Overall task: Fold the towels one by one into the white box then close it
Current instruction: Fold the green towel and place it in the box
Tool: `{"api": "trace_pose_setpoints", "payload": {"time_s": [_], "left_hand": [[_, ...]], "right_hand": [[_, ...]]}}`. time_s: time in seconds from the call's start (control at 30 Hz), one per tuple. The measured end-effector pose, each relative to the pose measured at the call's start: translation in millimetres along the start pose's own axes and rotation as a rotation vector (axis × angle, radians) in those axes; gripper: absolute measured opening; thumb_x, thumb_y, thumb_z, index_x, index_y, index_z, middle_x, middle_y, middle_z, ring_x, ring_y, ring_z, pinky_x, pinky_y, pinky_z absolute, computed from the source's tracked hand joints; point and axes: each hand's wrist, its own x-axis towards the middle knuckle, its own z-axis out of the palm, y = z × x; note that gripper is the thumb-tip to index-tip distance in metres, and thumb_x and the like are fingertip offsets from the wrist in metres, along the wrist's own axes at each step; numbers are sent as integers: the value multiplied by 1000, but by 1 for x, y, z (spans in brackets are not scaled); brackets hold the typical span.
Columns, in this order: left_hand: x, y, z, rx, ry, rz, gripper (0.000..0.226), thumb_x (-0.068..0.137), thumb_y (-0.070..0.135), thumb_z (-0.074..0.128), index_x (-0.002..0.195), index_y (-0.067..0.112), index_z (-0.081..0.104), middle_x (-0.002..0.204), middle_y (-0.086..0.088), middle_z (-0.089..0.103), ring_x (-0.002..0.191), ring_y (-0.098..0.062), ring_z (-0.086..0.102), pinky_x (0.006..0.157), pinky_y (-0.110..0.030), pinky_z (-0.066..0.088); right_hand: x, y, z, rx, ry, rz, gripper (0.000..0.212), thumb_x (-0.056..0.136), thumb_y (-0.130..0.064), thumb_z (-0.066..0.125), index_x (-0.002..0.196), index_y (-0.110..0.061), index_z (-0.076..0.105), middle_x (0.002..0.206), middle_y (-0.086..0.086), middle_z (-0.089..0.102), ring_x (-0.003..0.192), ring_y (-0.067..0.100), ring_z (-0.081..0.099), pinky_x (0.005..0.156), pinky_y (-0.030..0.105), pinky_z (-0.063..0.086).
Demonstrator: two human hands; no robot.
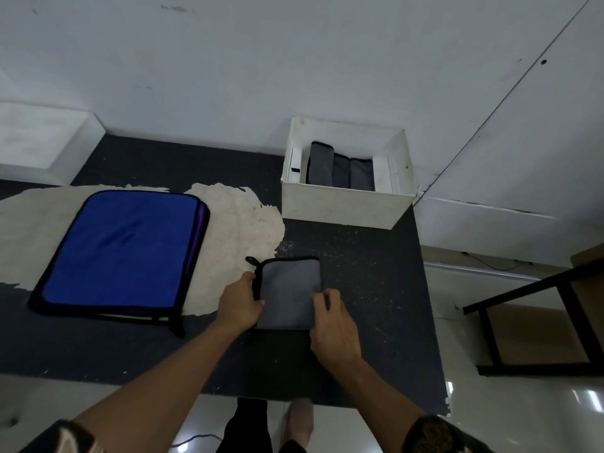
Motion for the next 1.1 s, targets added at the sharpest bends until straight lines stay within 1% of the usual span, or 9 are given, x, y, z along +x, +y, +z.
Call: {"api": "trace_pose_setpoints", "payload": {"time_s": [0.1,0.3,0.47,0.53,0.67,0.77,0.9,1.03,1.1], "left_hand": [[0,0,2,16,1,10,60,81,13,71,137,11,47,99,-9,66,89,-21,61,71,-25,42],[-2,-2,3,26,11,8,66,82,15,70,141,10,40,104,-8,64,93,-21,60,73,-28,45],[-15,8,6,171,282,143,79,87,36,64,151,18,21,133,-10,44,115,-26,50,90,-40,48],[-15,15,11,299,304,241,73,92,40,55,152,20,18,149,-12,33,131,-29,39,103,-45,40],[-9,22,24,513,45,360,73,97,49,38,155,23,2,162,-11,-8,150,-29,-2,119,-50,12],[-4,4,30,649,-133,403,76,97,53,29,154,22,-10,159,-11,-24,147,-28,-21,120,-53,6],[-2,-19,29,730,-100,457,72,99,58,13,153,18,-13,158,-9,-26,146,-26,-23,121,-50,-3],[-2,-23,30,767,-47,454,76,98,62,10,154,13,-3,161,-13,-13,149,-29,-10,120,-50,8],[-1,-21,31,761,-80,445,77,97,63,8,153,14,-13,158,-11,-25,147,-27,-20,120,-48,-2]], "right_hand": [[-1,3,4,9,-13,-1,58,77,-6,64,130,-17,43,133,11,34,92,24,56,70,33,54],[-7,9,3,-24,-106,18,67,82,-14,63,141,-20,31,145,10,16,121,25,42,93,33,49],[-10,8,-1,72,217,18,50,83,-15,60,132,-13,49,140,14,40,118,29,49,92,45,50],[1,-6,-5,59,268,-9,49,93,-26,55,139,-13,44,149,17,34,131,31,41,103,47,44],[37,-35,-5,14,48,-96,61,102,-33,36,155,-14,14,164,12,-8,151,26,-3,119,49,12],[44,-30,11,-123,-156,-148,66,103,-31,32,156,-12,-3,160,9,-23,148,24,-20,119,57,7],[32,-2,23,-154,-231,-132,69,103,-51,14,155,-14,-11,160,4,-24,146,18,-25,119,56,-4],[36,-3,21,-150,-197,-141,73,100,-53,19,156,-13,-6,162,6,-19,148,19,-20,119,56,-5],[40,-7,18,-145,-199,-122,73,99,-50,23,156,-14,-5,162,6,-18,150,22,-13,118,57,0]]}}
